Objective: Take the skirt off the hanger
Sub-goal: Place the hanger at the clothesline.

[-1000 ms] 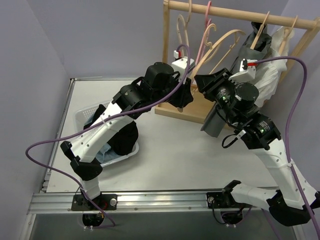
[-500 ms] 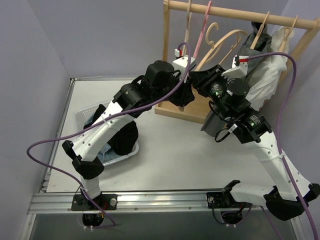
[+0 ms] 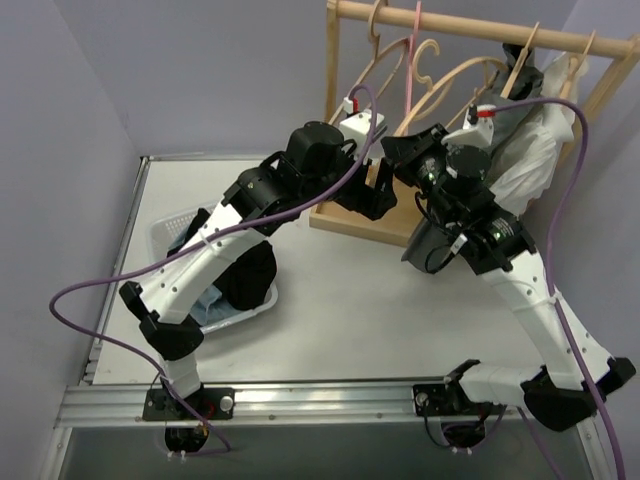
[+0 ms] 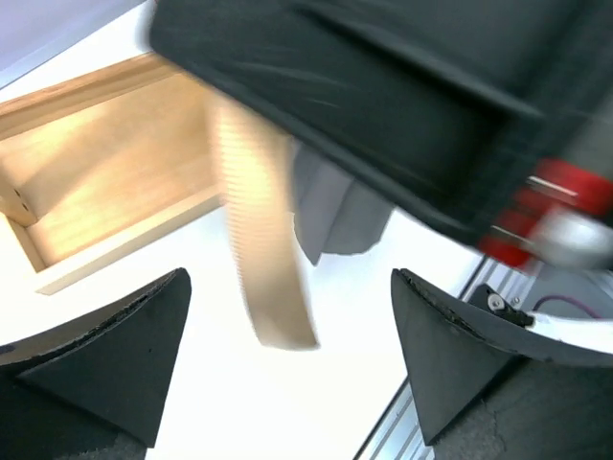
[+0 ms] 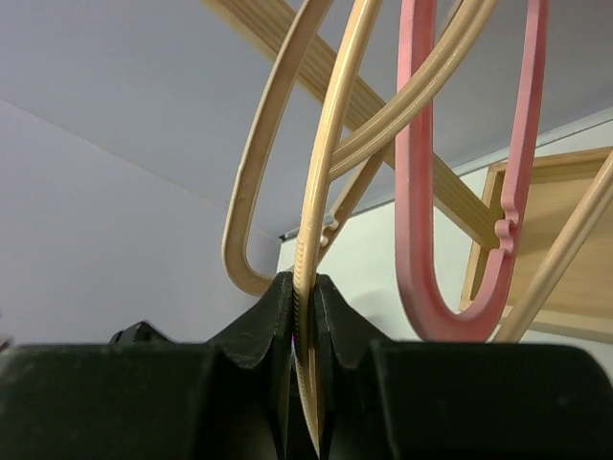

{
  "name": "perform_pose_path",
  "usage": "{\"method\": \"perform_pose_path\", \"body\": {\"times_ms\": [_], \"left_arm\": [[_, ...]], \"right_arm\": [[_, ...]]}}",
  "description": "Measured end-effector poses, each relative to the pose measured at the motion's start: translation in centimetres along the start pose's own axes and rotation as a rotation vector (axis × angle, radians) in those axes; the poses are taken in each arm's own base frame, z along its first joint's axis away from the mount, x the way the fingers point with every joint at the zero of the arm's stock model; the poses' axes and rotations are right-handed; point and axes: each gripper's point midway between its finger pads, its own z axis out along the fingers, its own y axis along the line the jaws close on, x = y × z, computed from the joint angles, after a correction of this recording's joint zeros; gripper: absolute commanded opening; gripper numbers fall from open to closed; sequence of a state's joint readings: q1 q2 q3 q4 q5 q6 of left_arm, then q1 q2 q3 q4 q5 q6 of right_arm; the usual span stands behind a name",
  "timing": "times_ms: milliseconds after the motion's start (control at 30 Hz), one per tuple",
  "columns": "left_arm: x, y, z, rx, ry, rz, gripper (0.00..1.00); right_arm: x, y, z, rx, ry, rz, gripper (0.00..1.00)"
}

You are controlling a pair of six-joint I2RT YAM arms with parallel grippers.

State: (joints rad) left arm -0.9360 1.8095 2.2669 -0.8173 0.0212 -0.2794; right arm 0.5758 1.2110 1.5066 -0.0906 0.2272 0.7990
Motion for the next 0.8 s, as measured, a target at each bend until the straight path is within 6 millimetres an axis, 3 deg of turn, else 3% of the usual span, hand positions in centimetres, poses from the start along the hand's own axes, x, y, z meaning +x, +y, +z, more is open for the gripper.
{"method": "perform_pose_path", "body": {"times_ms": [167,333,433,567,667,800], "left_arm": [[0.4,-0.3,-2.7,0.008,-0.031,0.013,0.94],[-0.7,-0.2,-8.0,0.016,-0.149,0.019,0.94],[-1.5,-0.2,-11.4,0.021,-0.225,0.023,0.94],[-2.5,0.0,-14.7,0.016,-0.307,0.030,0.94],[-2.7,0.4,-15.5,-0.001,-0.326,0.038,0.94],[-1.8,0.7,-14.5,-0.014,-0.300,0.045,0.94]], "right_arm": [[1.2,-1.4,1.9,0.026,0.069,-0.018,0.00],[-1.5,-3.9,3.3,0.071,0.058,0.004,0.00],[-3.0,-3.2,3.3,0.047,0.045,0.010,0.00],[-3.2,-1.2,2.6,-0.023,0.071,0.016,0.00],[-2.7,-0.7,2.4,-0.051,0.103,0.024,0.00],[-2.4,-0.4,2.2,-0.063,0.122,0.035,0.00]]}}
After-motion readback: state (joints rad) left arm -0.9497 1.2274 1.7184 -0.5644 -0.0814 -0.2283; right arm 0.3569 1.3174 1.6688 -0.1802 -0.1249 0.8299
